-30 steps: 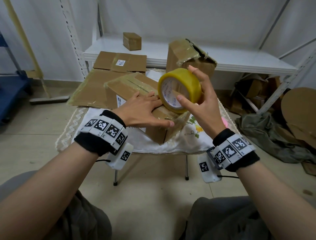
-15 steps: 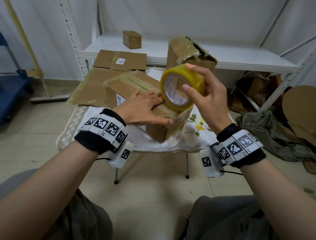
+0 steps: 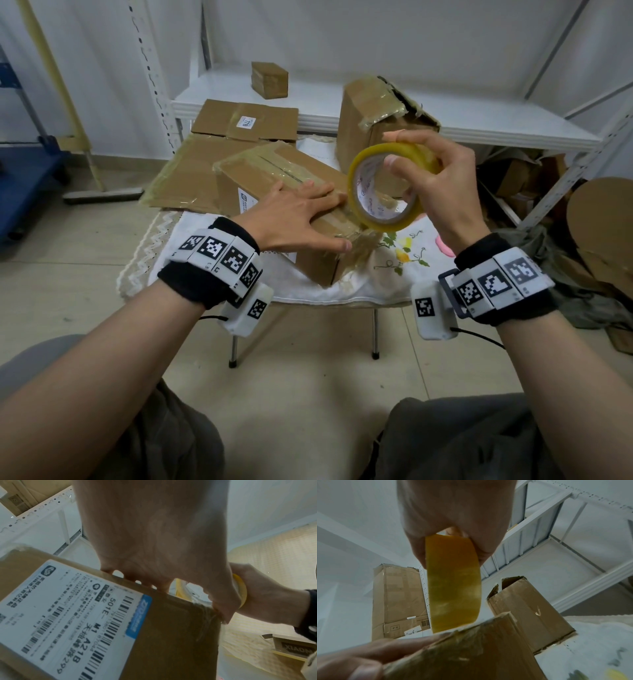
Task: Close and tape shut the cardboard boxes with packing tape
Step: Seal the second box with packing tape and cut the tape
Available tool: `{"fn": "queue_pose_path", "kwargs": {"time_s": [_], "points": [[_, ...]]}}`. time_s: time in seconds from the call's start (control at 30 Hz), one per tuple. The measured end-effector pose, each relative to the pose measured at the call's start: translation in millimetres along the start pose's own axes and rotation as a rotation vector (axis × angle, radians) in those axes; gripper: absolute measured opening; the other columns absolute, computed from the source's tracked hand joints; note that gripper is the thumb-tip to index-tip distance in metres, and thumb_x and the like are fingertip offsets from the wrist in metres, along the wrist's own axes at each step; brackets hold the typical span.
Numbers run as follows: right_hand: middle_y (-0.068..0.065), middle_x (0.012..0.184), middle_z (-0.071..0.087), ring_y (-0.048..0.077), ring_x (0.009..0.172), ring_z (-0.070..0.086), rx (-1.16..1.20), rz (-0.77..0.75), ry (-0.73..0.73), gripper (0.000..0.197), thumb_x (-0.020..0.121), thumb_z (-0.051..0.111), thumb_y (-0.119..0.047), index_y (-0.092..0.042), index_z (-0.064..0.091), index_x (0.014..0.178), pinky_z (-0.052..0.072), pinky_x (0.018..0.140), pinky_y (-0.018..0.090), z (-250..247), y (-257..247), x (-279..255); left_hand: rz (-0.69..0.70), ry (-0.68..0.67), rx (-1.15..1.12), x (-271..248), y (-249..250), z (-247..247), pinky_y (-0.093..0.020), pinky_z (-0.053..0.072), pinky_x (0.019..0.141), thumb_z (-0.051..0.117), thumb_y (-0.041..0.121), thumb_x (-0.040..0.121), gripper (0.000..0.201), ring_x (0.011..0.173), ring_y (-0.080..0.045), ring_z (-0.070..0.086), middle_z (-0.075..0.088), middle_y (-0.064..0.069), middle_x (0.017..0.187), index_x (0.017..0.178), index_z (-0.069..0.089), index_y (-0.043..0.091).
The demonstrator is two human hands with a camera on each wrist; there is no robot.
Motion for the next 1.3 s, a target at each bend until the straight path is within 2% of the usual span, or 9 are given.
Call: {"fn": "queue_pose_path", "kwargs": {"time_s": [0.3, 0.47, 0.57, 0.73, 0.9, 1.03, 1.1, 1.2, 1.3], "points": [[-0.013, 0.109, 0.074, 0.002, 0.107, 0.066, -0.076, 0.041, -0.112, 0.024, 0.082, 0.076, -0.020, -0.026, 0.079, 0.105, 0.058, 0.092, 0.032, 15, -10, 9, 0.026, 0.025, 0.067, 3, 0, 7, -0.061, 0.020, 0.113, 0.006, 0.095, 0.068, 0.107, 0.151, -0.025, 0.018, 0.007, 0.011, 0.166, 0.154, 0.027, 0.035], [-0.017, 0.105, 0.062, -0.009, 0.091, 0.058, -0.110, -0.060, 0.136, 0.033, 0.085, 0.075, -0.026, -0.013, 0.061, 0.113, 0.051, 0.079, 0.017, 17, -4, -7, 0.026, 0.018, 0.072, 0, 11, 6, -0.068, 0.013, 0.113, 0.004, 0.085, 0.071, 0.097, 0.151, -0.034, 0.012, 0.023, 0.008, 0.163, 0.152, 0.029, 0.038], [-0.013, 0.096, 0.061, -0.005, 0.079, 0.057, -0.107, -0.058, 0.243, 0.027, 0.087, 0.074, -0.029, -0.017, 0.055, 0.102, 0.053, 0.071, 0.023, 15, -2, -13, 0.067, 0.065, 0.051, -3, 18, 5, -0.066, 0.005, 0.116, 0.007, 0.078, 0.076, 0.090, 0.151, -0.031, 0.012, 0.035, 0.007, 0.158, 0.148, 0.040, 0.035], [-0.014, 0.123, 0.068, 0.005, 0.107, 0.064, -0.076, -0.003, 0.142, 0.023, 0.092, 0.070, -0.035, -0.024, 0.067, 0.113, 0.056, 0.093, 0.035, 10, 1, -15, 0.137, 0.181, 0.019, -3, 26, 5, -0.057, -0.006, 0.119, 0.016, 0.067, 0.083, 0.073, 0.140, -0.015, 0.038, 0.064, 0.005, 0.121, 0.119, 0.064, 0.024], [-0.009, 0.150, 0.047, 0.013, 0.129, 0.053, -0.086, -0.008, -0.030, 0.072, 0.089, 0.068, -0.017, -0.031, 0.038, 0.153, 0.046, 0.110, 0.042, 12, 12, -26, 0.072, 0.188, 0.025, -4, 32, 6, -0.062, 0.000, 0.119, 0.019, 0.079, 0.085, 0.080, 0.145, -0.015, 0.035, 0.060, 0.005, 0.138, 0.133, 0.058, 0.029], [-0.014, 0.145, 0.048, 0.002, 0.101, 0.060, -0.110, -0.058, -0.035, 0.071, 0.085, 0.059, 0.005, -0.019, 0.042, 0.150, 0.053, 0.094, 0.027, 9, 10, -29, 0.039, 0.193, 0.056, -6, 37, 7, -0.062, -0.001, 0.119, 0.008, 0.074, 0.083, 0.085, 0.145, -0.016, 0.034, 0.057, 0.002, 0.141, 0.135, 0.055, 0.027], [-0.020, 0.136, 0.053, 0.008, 0.089, 0.061, -0.134, -0.058, -0.032, 0.070, 0.082, 0.056, 0.006, -0.022, 0.048, 0.146, 0.054, 0.086, 0.026, 6, 7, -28, 0.027, 0.180, 0.057, -7, 39, 8, -0.063, -0.002, 0.119, 0.017, 0.068, 0.092, 0.073, 0.146, -0.017, 0.031, 0.055, 0.001, 0.143, 0.134, 0.056, 0.023], [-0.019, 0.131, 0.059, 0.007, 0.086, 0.062, -0.167, -0.040, -0.027, 0.070, 0.078, 0.056, 0.005, -0.027, 0.056, 0.140, 0.054, 0.084, 0.025, -1, 5, -25, 0.005, 0.149, 0.047, -8, 40, 6, -0.065, 0.001, 0.118, 0.029, 0.058, 0.100, 0.057, 0.150, -0.019, 0.024, 0.045, 0.000, 0.152, 0.138, 0.051, 0.022], [-0.015, 0.128, 0.065, 0.014, 0.093, 0.066, -0.166, -0.019, 0.014, 0.067, 0.073, 0.056, 0.004, -0.026, 0.063, 0.133, 0.057, 0.090, 0.036, -10, 4, -24, 0.006, 0.135, 0.063, -8, 40, 5, -0.066, 0.000, 0.118, 0.028, 0.057, 0.101, 0.059, 0.151, -0.021, 0.022, 0.029, 0.003, 0.161, 0.149, 0.039, 0.023]]}}
Point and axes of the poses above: each hand's wrist, its own x-axis towards the middle knuckle, its own z-axis out of the palm, y = z × x, the point moved 1 cm from there along x, towards the middle knuckle
